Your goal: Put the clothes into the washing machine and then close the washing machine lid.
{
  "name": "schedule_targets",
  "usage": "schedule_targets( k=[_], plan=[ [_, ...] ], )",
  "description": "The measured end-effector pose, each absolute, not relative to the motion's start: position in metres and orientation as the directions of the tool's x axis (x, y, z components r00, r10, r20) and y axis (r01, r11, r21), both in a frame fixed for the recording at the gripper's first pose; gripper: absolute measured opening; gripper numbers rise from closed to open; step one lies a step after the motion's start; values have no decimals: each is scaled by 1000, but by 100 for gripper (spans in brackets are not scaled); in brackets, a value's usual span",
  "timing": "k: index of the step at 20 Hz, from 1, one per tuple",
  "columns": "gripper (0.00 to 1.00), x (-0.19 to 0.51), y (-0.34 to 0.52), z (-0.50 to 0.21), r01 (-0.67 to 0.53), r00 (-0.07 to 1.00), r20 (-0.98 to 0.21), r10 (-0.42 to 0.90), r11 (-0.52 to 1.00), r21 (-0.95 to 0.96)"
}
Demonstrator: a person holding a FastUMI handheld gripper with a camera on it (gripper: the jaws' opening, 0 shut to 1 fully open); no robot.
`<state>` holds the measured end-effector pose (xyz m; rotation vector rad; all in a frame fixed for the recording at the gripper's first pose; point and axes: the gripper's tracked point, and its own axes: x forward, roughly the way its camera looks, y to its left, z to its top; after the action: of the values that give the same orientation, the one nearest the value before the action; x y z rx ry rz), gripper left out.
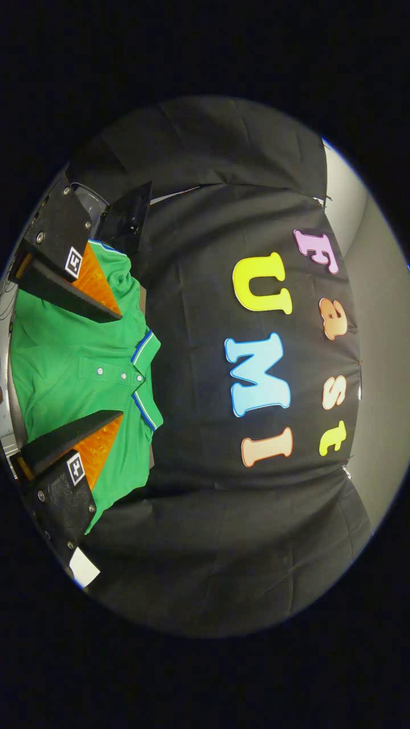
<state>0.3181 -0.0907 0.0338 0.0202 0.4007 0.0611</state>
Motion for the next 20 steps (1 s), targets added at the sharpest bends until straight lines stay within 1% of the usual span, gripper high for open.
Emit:
schedule_targets(
  k=[11, 15, 18, 20],
  plan=[
    [95, 361, -78, -32, -82, 778, -619, 108, 994, 70],
    [95, 368, -80, -36, -79, 762, -642, 79, 996, 28],
    [94, 368, -80, -39, -100, 752, -657, 52, 994, -36],
    [94, 366, -79, -39, -103, 753, -655, 54, 994, -36]
  ],
)
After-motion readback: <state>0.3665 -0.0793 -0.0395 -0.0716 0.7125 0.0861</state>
